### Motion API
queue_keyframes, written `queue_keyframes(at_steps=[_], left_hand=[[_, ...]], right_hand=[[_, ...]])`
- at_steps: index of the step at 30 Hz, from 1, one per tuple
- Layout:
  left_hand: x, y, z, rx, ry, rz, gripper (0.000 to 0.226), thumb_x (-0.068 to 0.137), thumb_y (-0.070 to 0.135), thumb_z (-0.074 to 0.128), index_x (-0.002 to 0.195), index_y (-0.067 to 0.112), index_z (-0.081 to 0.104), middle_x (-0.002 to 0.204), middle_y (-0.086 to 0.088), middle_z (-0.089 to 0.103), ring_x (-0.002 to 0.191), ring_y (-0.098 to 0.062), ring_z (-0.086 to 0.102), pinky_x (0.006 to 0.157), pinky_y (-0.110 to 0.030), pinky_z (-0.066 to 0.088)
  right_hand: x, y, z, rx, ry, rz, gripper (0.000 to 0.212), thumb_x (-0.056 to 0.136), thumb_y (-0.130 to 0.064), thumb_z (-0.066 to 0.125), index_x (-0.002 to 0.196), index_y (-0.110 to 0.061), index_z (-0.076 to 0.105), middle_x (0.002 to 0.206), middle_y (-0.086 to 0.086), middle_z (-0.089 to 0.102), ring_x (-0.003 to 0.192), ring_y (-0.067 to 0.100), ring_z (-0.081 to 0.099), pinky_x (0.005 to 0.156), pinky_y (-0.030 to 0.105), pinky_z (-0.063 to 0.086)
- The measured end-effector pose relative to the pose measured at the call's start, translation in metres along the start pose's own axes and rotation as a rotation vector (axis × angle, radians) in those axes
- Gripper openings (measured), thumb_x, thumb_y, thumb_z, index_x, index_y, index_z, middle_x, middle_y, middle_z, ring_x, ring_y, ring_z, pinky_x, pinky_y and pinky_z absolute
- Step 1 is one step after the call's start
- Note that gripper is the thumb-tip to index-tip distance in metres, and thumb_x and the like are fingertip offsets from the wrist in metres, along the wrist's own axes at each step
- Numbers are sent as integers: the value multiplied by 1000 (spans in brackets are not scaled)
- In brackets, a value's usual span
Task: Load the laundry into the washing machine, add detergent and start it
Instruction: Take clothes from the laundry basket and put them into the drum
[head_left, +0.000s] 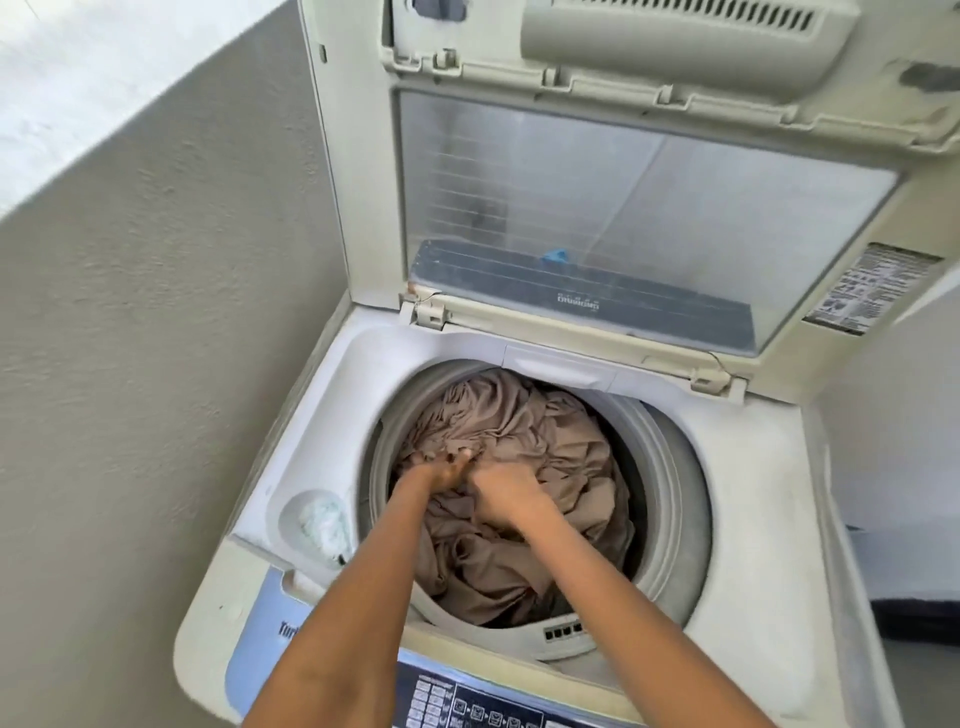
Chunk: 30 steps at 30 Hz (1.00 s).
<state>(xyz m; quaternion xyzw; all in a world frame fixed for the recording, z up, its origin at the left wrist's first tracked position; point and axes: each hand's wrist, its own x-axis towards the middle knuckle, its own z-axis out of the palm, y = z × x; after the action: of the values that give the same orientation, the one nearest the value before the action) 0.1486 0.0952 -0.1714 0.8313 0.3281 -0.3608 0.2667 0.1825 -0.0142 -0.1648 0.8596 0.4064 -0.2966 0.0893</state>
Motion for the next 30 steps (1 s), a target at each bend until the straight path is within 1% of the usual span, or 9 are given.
queue_keyframes(at_steps=[2,5,7,11,13,18,23,27,30], left_hand=[[-2,5,-2,201,107,-15,57,100,49,24,146,17,34,150,-16,32,136,-33,32,108,-43,34],[-9,33,-10,530,403,118,47,97,48,34,126,19,57,135,-11,46,120,-28,41,89,-38,40],[-11,50,-8,460,533,269,51,94,53,39,130,18,49,134,-15,41,121,-31,40,94,-43,37],[11,55,24,258,207,302,78,84,72,37,149,39,9,157,-14,-18,144,-44,-2,108,-69,15],[24,53,46,324,96,255,86,79,78,37,148,44,0,155,-12,-27,142,-44,-16,108,-71,2],[60,62,56,396,6,199,93,78,80,35,151,35,0,156,-15,-23,143,-43,-14,114,-63,1],[76,65,45,336,-96,173,93,75,83,34,150,37,2,157,-13,-21,144,-41,-13,116,-60,9],[46,56,28,171,-1,261,67,89,68,31,148,38,20,159,-9,-11,145,-40,-4,115,-62,9],[9,50,20,104,170,344,52,98,52,28,143,29,40,156,-17,21,143,-37,19,115,-47,23]], right_hand=[[-24,27,4,16,158,101,69,83,-33,65,141,-15,33,144,10,37,132,32,36,103,51,34],[-45,64,37,207,-71,241,99,78,-46,70,150,-32,4,157,6,6,142,39,8,106,61,28],[-45,73,61,289,-193,282,104,79,-47,69,148,-39,-8,159,1,-11,145,39,-6,109,63,24],[-29,72,84,354,-213,316,99,85,-39,66,149,-35,-10,158,-2,-18,144,40,-13,110,65,21],[-20,71,97,357,-248,336,93,88,-37,62,150,-33,-7,158,-5,-16,144,39,-13,108,67,21],[2,75,128,362,-233,326,88,93,-33,55,148,-35,-14,158,-7,-15,145,37,-11,110,63,22],[-1,84,109,370,-280,283,100,85,-34,65,149,-34,-12,159,-5,-12,145,38,-4,110,60,26],[-29,84,82,337,-300,238,106,78,-40,72,151,-26,-4,159,6,-3,145,34,5,115,50,24],[-56,75,51,394,-199,303,80,85,-36,62,148,-15,18,153,13,23,138,34,28,110,44,34]])
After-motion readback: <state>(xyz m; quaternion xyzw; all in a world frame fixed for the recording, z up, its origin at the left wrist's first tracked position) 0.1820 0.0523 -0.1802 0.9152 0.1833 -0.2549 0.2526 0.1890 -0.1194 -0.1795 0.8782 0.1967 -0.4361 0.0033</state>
